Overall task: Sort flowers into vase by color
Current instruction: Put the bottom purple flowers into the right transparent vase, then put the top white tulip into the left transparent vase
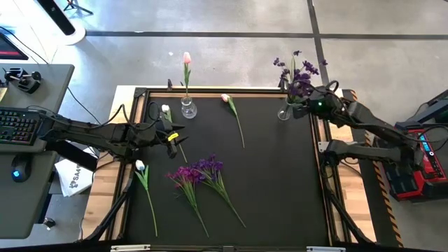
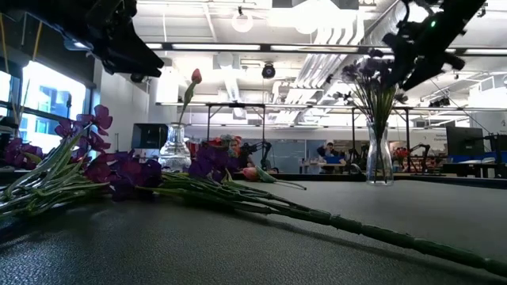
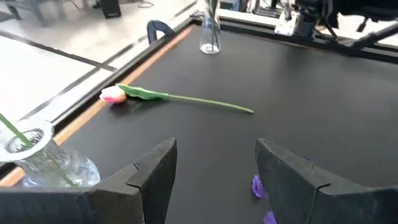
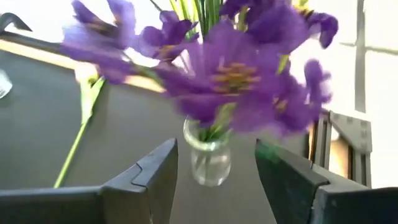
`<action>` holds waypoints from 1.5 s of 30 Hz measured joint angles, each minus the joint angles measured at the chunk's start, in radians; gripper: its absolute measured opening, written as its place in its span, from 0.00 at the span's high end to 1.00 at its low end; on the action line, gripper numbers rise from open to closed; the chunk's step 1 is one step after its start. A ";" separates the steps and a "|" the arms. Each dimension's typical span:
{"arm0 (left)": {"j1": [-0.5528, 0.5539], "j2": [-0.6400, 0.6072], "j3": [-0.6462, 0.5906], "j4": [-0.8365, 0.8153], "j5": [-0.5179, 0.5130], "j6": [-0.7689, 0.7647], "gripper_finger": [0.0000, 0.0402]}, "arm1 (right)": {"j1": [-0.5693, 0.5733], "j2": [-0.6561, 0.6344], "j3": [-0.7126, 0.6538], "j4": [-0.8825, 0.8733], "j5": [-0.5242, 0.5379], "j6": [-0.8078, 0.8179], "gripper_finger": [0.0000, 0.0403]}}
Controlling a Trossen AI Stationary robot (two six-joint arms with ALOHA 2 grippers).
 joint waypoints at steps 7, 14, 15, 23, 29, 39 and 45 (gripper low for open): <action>-0.003 0.000 0.000 0.054 -0.059 0.027 0.49 | 0.100 0.000 0.139 -0.216 -0.103 0.136 0.51; -0.059 0.002 0.000 0.137 -0.091 0.092 0.49 | 0.286 0.001 0.137 -0.266 -0.235 0.235 0.51; -0.072 0.004 0.000 0.153 -0.094 0.099 0.49 | 0.320 0.000 0.130 -0.265 -0.239 0.257 0.51; -0.174 0.143 0.001 0.423 -0.123 0.240 0.49 | 0.626 0.027 0.039 -0.115 -0.172 0.338 0.51; -0.175 0.359 0.057 0.605 -0.128 0.263 0.49 | 0.760 0.077 -0.144 0.250 -0.055 0.198 0.51; -0.100 0.675 0.441 0.072 -0.141 0.120 0.49 | 0.849 0.231 -0.483 0.865 -0.055 0.261 0.51; -0.206 0.723 0.522 -0.617 -0.426 -0.408 0.49 | 0.923 0.399 -0.521 1.181 0.371 0.242 0.51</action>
